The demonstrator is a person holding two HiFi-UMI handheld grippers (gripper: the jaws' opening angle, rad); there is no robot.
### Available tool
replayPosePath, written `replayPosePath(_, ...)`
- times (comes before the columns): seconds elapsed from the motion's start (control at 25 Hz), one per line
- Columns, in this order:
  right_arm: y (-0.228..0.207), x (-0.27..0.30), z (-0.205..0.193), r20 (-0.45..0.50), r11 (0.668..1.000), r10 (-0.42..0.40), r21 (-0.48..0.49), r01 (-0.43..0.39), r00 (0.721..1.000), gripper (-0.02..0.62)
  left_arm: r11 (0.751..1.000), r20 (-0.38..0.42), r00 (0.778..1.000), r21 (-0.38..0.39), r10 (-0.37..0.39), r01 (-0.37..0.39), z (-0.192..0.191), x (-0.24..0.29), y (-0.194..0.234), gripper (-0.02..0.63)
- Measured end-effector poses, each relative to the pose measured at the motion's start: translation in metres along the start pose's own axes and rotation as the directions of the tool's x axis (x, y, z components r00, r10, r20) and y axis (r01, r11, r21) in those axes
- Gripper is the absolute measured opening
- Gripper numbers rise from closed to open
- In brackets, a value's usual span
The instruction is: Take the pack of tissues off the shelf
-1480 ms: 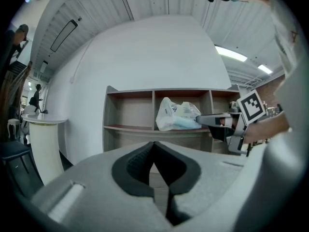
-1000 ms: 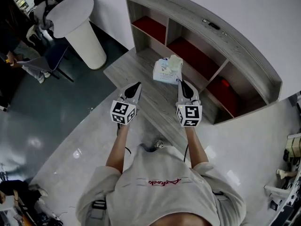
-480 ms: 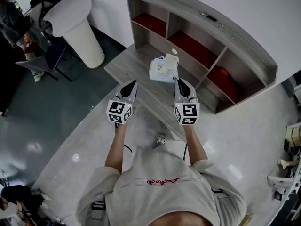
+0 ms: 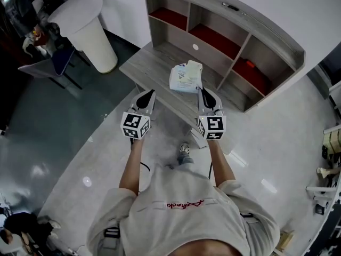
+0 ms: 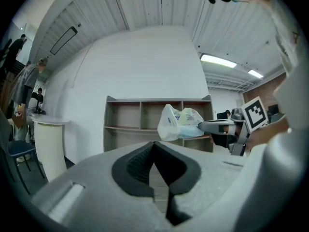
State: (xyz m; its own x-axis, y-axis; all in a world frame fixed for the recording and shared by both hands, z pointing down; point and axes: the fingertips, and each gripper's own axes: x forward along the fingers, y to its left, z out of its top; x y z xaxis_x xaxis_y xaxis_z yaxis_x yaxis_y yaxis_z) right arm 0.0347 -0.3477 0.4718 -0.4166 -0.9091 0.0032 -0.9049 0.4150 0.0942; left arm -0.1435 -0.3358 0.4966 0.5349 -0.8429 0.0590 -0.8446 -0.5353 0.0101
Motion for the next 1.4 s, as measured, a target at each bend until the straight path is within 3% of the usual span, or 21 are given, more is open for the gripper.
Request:
replayPosePath(0.64, 0.024, -0.088, -0.010, -0.006, 1.000, -0.024, 0.003, 0.024, 1.000, 0.009, 1.000, -0.003, 1.000, 0.005, -0.031, 0.031, -0.014, -0.062, -0.061, -0.002)
replayPosePath(1.4, 0.033, -0.087, 0.003, 0.019, 1.000, -0.028, -0.009, 0.028, 0.999, 0.009, 1.000, 0.027, 1.000, 0.011, -0.013, 0.013, -0.004, -0.074, -0.051, -0.002)
